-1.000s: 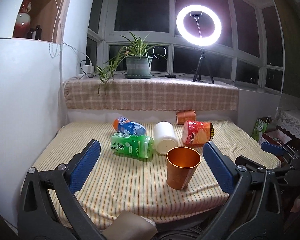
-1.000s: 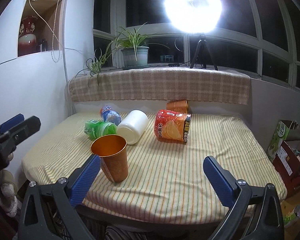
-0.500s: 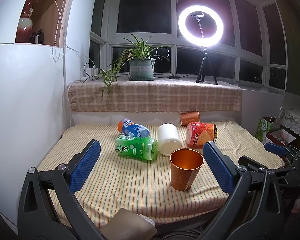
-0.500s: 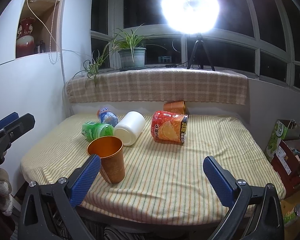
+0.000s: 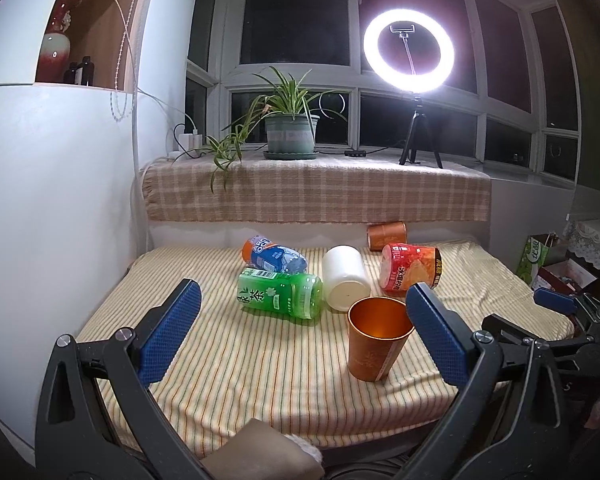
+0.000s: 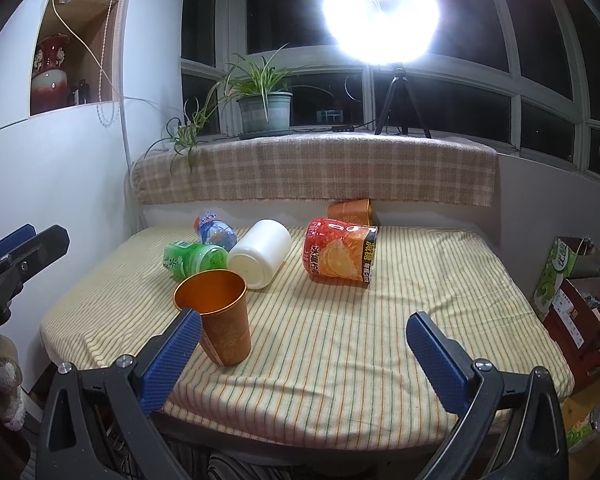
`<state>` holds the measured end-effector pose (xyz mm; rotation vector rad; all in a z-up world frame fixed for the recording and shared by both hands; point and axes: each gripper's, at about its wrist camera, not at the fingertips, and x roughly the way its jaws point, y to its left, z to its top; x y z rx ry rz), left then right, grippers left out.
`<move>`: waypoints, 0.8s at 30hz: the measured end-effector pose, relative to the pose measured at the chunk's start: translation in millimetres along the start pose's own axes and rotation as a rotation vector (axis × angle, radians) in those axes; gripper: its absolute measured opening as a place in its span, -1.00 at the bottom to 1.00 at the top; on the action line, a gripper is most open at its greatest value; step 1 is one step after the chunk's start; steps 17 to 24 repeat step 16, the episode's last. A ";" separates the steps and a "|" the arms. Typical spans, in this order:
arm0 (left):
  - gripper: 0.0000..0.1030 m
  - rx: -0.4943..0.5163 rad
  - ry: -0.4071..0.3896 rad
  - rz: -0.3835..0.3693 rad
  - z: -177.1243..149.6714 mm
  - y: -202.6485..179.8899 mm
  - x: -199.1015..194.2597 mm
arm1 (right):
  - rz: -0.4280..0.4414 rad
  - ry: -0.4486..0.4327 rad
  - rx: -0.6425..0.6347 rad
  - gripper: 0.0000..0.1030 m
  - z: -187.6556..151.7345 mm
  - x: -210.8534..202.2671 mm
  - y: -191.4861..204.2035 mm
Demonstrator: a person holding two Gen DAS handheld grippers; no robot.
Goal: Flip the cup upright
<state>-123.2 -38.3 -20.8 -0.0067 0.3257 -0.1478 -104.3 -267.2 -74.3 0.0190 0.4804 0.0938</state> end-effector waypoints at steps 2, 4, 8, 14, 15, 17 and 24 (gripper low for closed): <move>1.00 -0.002 0.003 0.004 -0.1 0.4 1.4 | 0.002 0.003 -0.003 1.00 -0.7 1.3 1.8; 1.00 -0.003 0.004 0.005 -0.7 2.0 1.7 | 0.005 0.006 -0.006 1.00 -1.1 2.9 3.5; 1.00 -0.003 0.002 0.012 -0.8 2.3 3.7 | 0.010 0.015 -0.009 1.00 -2.6 5.8 6.4; 1.00 -0.007 0.007 0.026 -1.6 6.0 8.2 | 0.024 0.030 -0.019 1.00 -4.2 10.4 12.4; 1.00 -0.006 0.004 0.035 -2.2 6.7 8.9 | 0.027 0.033 -0.021 1.00 -4.5 11.6 13.6; 1.00 -0.005 0.003 0.042 -2.1 6.7 10.0 | 0.032 0.038 -0.023 1.00 -5.2 13.3 15.3; 1.00 -0.005 0.003 0.042 -2.1 6.7 10.0 | 0.032 0.038 -0.023 1.00 -5.2 13.3 15.3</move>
